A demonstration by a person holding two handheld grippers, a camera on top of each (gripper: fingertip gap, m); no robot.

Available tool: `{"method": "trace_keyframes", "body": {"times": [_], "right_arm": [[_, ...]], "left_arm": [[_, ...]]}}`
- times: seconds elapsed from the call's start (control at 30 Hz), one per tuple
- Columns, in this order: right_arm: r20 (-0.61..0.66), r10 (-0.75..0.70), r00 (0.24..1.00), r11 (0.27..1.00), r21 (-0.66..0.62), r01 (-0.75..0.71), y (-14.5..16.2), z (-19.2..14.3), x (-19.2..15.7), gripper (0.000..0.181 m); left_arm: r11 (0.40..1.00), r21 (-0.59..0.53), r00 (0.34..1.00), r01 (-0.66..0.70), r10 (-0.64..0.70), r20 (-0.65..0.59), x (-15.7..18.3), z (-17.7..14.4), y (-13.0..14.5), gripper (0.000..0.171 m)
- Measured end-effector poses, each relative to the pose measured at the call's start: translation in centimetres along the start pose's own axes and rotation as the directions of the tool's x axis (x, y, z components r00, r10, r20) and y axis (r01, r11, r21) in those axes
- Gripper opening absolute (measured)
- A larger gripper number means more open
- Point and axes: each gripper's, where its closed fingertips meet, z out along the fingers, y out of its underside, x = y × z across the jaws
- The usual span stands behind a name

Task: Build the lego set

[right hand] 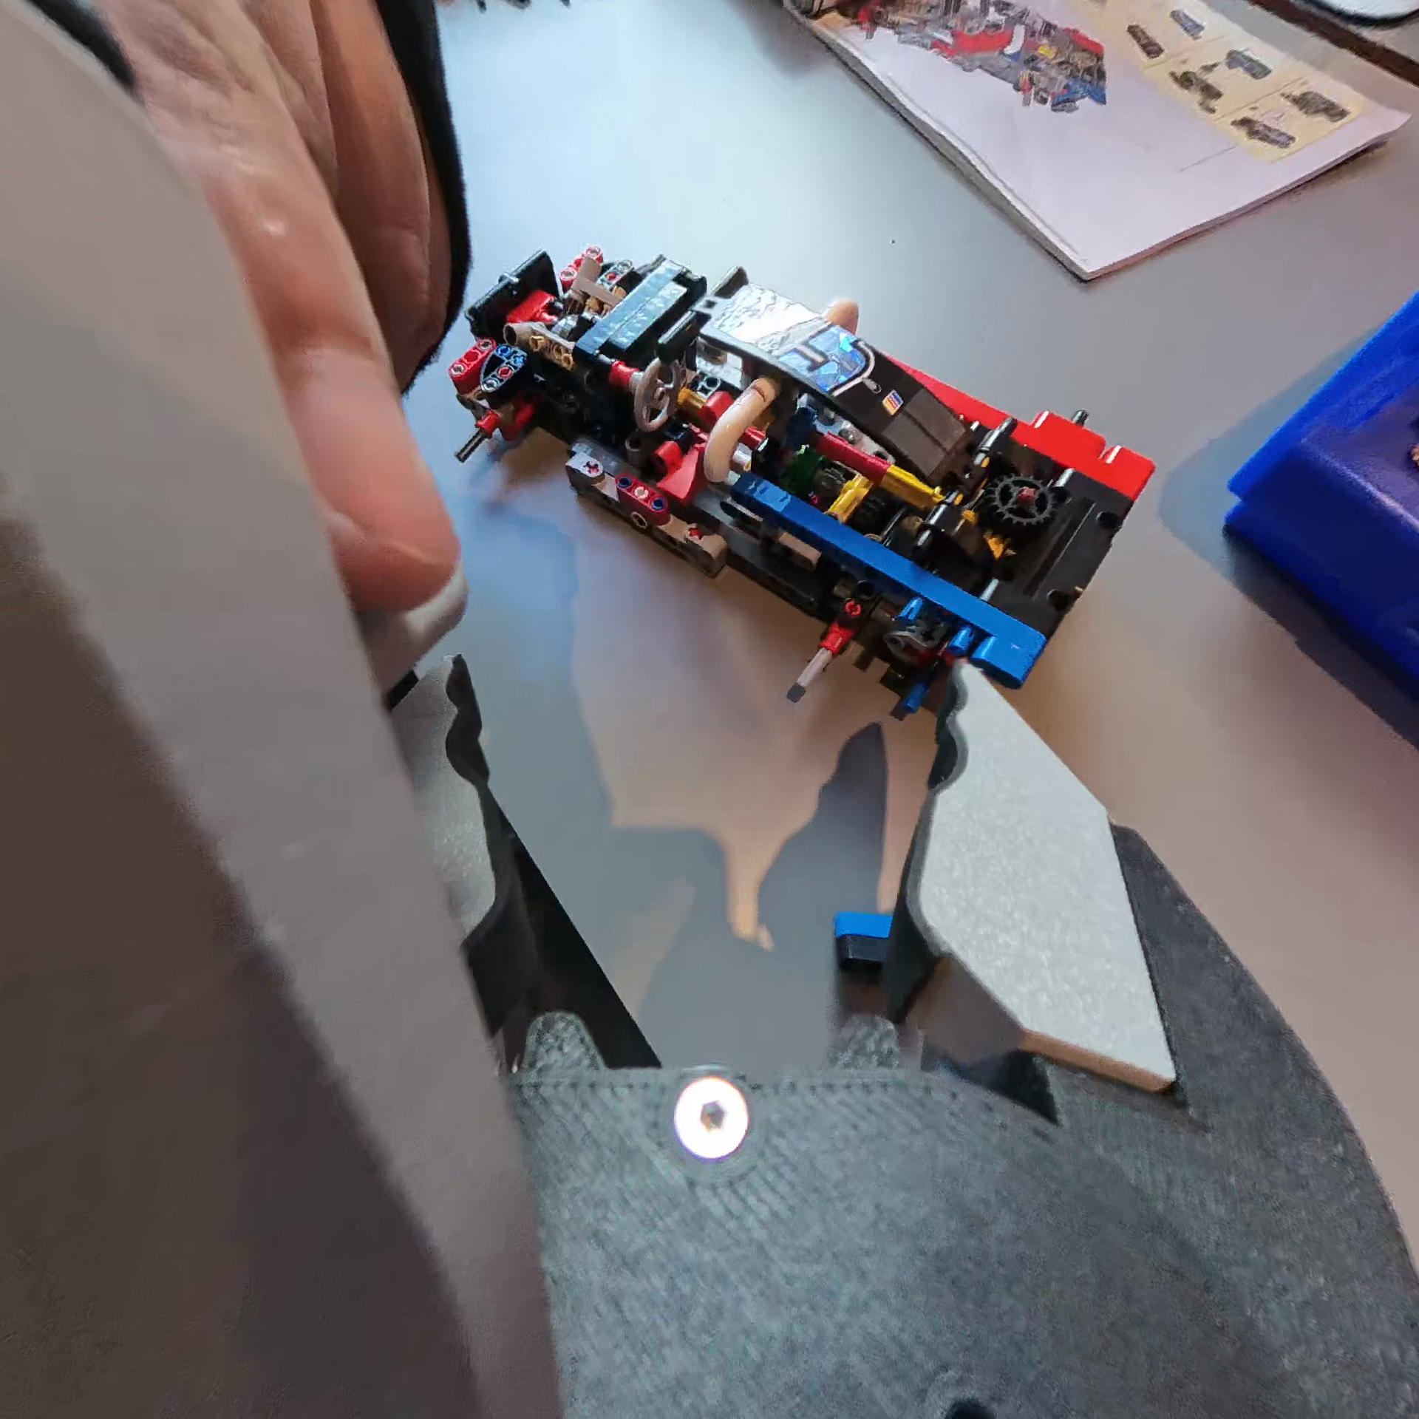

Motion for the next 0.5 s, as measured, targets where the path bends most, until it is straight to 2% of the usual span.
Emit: {"method": "trace_keyframes", "body": {"times": [0.17, 0.23, 0.3, 0.33, 0.4, 0.43, 0.5], "right_arm": [[0.061, 0.037, 0.997, 0.999, 0.015, -0.038, -0.2, 0.6, -0.9, 0.113], [0.001, -0.072, 0.997, 0.997, 0.030, 0.072, -0.2, 0.5, -0.4, 0.114], [-0.099, -0.206, 0.973, 0.978, -0.011, 0.206, 0.5, 0.3, 0.3, 0.101], [-0.168, -0.234, 0.958, 0.972, -0.058, 0.227, 1.0, 0.1, 1.2, 0.094], [-0.307, -0.246, 0.919, 0.968, -0.122, 0.219, 2.1, -1.1, 3.4, 0.081], [-0.315, -0.240, 0.918, 0.970, -0.115, 0.214, 2.6, -1.9, 3.7, 0.074], [-0.290, -0.197, 0.936, 0.980, -0.064, 0.187, 3.7, -3.5, 3.7, 0.078]], "left_arm": [[1.000, 0.010, 0.997, -0.019, 0.018, 0.074, -0.2, -0.2, 0.4, 0.000], [1.000, 0.016, 1.000, -0.006, 0.006, 0.031, 0.4, -0.2, 0.5, 0.000], [1.000, -0.003, 0.999, -0.007, 0.007, -0.034, 1.6, -0.3, 0.7, 0.000], [0.999, -0.037, 0.999, 0.004, -0.005, -0.046, 1.8, -0.4, 1.0, 0.000], [0.989, -0.150, 0.998, -0.010, 0.019, 0.059, -0.3, -1.1, 2.4, 0.000], [0.986, -0.169, 0.995, -0.011, 0.027, 0.094, -1.4, -2.0, 2.7, 0.000], [0.980, -0.190, 0.990, 0.064, -0.038, 0.138, -3.2, -4.1, 3.6, 0.000]]}}
